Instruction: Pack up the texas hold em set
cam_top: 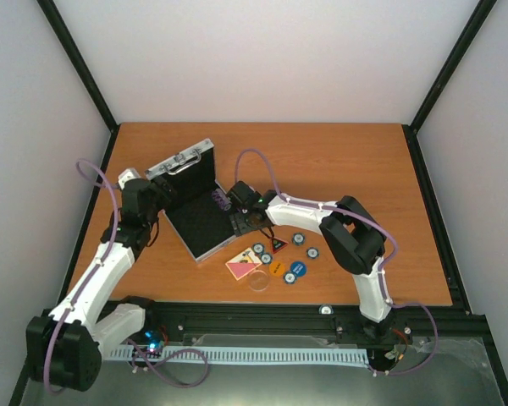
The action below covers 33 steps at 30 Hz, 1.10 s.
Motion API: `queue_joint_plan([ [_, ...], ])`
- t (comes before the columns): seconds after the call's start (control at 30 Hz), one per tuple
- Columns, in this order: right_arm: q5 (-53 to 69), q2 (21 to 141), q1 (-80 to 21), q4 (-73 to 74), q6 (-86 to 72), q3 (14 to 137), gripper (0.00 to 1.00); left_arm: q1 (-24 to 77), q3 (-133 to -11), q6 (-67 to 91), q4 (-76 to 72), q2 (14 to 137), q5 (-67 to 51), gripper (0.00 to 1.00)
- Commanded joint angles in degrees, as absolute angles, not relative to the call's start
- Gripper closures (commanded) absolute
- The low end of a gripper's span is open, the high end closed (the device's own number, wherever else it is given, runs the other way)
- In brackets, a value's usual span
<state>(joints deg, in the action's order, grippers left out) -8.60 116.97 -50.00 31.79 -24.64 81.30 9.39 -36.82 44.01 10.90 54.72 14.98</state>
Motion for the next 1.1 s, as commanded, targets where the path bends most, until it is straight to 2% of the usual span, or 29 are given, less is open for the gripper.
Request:
queue_joint_plan([
  [0.0, -10.31, 117.37, -49.75, 32.98, -24.27, 78.50, 0.16, 9.58, -41.05, 44.79, 11.86, 56.70, 17.60, 0.07],
  [0.6, -10.11, 116.56, -49.39, 31.71, -24.61, 75.87, 0.16, 9.49, -49.55, 44.74, 18.82, 65.88, 24.18, 0.02],
  [1.07, -9.82, 116.45, -49.11, 31.42, -24.28, 78.12, 0.16, 9.49, -47.21, 42.82, 17.31, 59.01, 20.33, 0.00],
])
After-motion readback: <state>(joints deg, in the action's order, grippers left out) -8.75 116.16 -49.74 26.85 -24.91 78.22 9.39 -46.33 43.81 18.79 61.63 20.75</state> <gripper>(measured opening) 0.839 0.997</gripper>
